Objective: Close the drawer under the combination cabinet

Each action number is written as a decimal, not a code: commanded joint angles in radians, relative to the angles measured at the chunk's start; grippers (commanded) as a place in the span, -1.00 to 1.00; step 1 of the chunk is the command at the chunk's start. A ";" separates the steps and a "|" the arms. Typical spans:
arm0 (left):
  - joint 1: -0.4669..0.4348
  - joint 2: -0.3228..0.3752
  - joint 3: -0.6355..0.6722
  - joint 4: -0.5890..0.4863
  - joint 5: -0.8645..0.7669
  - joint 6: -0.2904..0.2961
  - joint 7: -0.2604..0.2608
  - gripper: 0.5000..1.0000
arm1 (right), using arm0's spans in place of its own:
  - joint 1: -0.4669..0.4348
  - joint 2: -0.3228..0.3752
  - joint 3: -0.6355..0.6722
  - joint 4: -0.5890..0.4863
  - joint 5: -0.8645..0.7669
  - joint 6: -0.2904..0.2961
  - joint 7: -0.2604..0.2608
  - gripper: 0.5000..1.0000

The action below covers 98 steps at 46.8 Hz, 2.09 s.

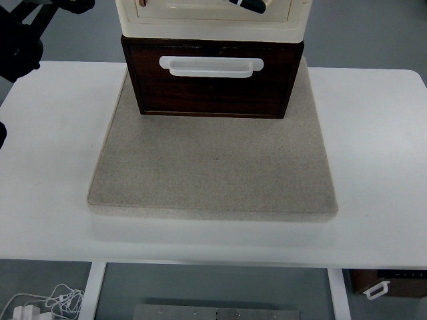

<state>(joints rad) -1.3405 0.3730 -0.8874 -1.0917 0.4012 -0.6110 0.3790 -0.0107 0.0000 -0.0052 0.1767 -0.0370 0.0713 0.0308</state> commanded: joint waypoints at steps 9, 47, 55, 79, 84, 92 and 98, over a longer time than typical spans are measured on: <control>0.020 0.003 -0.244 0.007 -0.047 0.000 -0.066 0.99 | 0.000 0.000 0.001 0.000 0.000 -0.001 0.000 0.81; -0.069 0.253 -0.489 0.552 -0.305 0.000 -0.115 0.99 | -0.002 0.000 -0.001 0.000 0.000 -0.001 0.000 0.81; -0.060 0.277 -0.487 0.645 -0.300 0.118 -0.118 0.99 | 0.000 0.000 -0.003 0.000 0.000 -0.001 0.000 0.81; 0.101 0.167 -0.370 0.791 -0.369 0.267 -0.149 0.99 | 0.000 0.000 0.001 0.000 0.000 0.001 0.000 0.81; 0.159 0.115 -0.370 0.791 -0.370 0.267 -0.154 0.99 | 0.000 0.000 0.002 0.000 0.000 -0.001 0.000 0.81; 0.227 0.035 -0.372 0.791 -0.389 0.267 -0.175 0.99 | 0.000 0.000 0.002 0.001 0.000 0.001 0.000 0.81; 0.259 0.001 -0.370 0.791 -0.403 0.263 -0.203 0.99 | 0.000 0.000 -0.001 0.001 0.000 0.001 0.000 0.81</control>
<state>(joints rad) -1.0944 0.3921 -1.2587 -0.3006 0.0022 -0.3435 0.1869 -0.0109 0.0000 -0.0034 0.1773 -0.0369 0.0721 0.0306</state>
